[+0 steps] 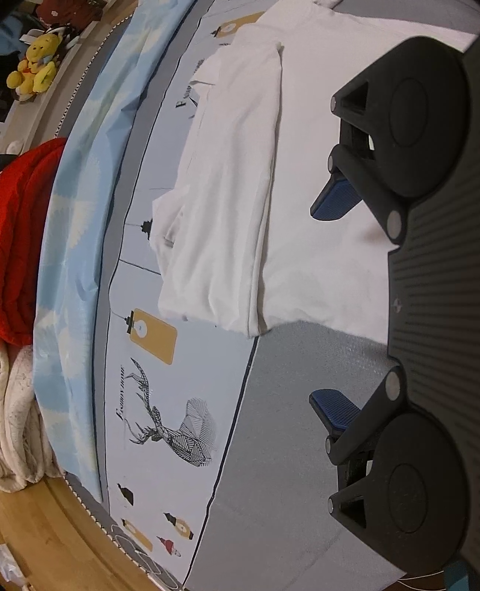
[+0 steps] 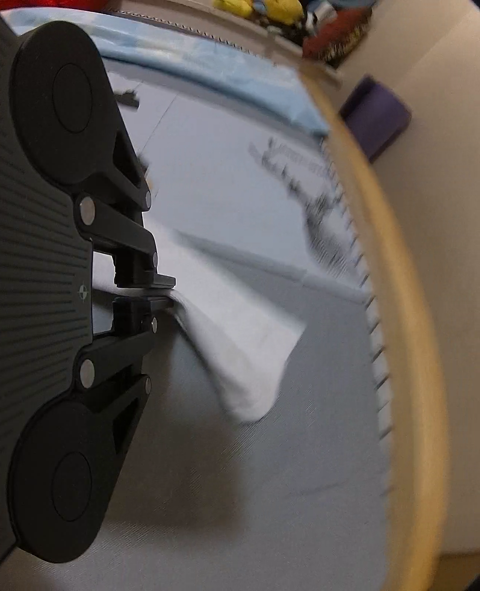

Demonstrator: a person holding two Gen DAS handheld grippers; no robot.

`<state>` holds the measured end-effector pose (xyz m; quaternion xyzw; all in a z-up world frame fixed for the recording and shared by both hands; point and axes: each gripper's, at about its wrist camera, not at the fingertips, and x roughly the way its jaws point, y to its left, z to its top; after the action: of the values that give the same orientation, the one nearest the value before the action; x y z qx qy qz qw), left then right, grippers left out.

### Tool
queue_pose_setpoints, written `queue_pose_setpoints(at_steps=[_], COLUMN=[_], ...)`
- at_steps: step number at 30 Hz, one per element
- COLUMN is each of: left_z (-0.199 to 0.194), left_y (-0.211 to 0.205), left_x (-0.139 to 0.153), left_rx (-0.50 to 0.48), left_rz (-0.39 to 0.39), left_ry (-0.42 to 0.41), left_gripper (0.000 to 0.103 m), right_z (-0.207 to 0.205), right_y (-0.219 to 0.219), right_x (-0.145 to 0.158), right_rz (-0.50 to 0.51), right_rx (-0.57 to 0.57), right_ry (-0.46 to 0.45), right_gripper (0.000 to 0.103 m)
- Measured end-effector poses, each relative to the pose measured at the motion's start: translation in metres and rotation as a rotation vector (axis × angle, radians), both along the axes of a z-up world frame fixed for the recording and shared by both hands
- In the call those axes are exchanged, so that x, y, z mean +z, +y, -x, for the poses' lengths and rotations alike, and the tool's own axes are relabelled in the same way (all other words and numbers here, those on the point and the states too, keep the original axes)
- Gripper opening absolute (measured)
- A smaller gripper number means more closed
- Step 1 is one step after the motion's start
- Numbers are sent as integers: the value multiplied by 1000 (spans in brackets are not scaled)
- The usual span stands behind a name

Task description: Fold small clothes

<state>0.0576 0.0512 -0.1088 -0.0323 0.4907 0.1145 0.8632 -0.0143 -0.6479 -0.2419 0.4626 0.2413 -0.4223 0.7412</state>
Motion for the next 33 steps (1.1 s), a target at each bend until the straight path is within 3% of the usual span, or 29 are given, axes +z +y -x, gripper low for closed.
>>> queue_pose_setpoints(at_steps=[5, 9, 12, 14, 16, 18, 21, 23, 29, 33], left_z=[1, 6, 9, 10, 12, 13, 10, 4, -49, -113], left_y=[27, 48, 61, 69, 77, 83, 90, 91, 81, 64], left_x=[-9, -10, -12, -17, -26, -34, -42, -41, -29, -35], left_rx=[71, 117, 140, 160, 179, 192, 190, 171, 92, -7], left_rz=[48, 86, 85, 91, 93, 92, 110, 142, 275, 339], left_ry=[9, 0, -11, -2, 16, 30, 26, -13, -108, -45], left_gripper=[99, 99, 99, 99, 99, 99, 99, 99, 99, 99], right_z=[-60, -110, -126, -128, -128, -121, -103, -90, -78, -69], right_y=[56, 171, 284, 360, 424, 476, 505, 494, 385, 342], right_x=[73, 144, 168, 163, 142, 108, 70, 61, 43, 36], right_rz=[219, 454, 575, 600, 507, 387, 347, 336, 241, 207], right_rx=[227, 536, 799, 978, 1175, 1361, 1516, 1511, 1254, 1128], right_ry=[-54, -187, -295, -336, -335, -275, -153, -113, -4, 20], right_gripper=[3, 3, 3, 5, 13, 41, 48, 50, 54, 55])
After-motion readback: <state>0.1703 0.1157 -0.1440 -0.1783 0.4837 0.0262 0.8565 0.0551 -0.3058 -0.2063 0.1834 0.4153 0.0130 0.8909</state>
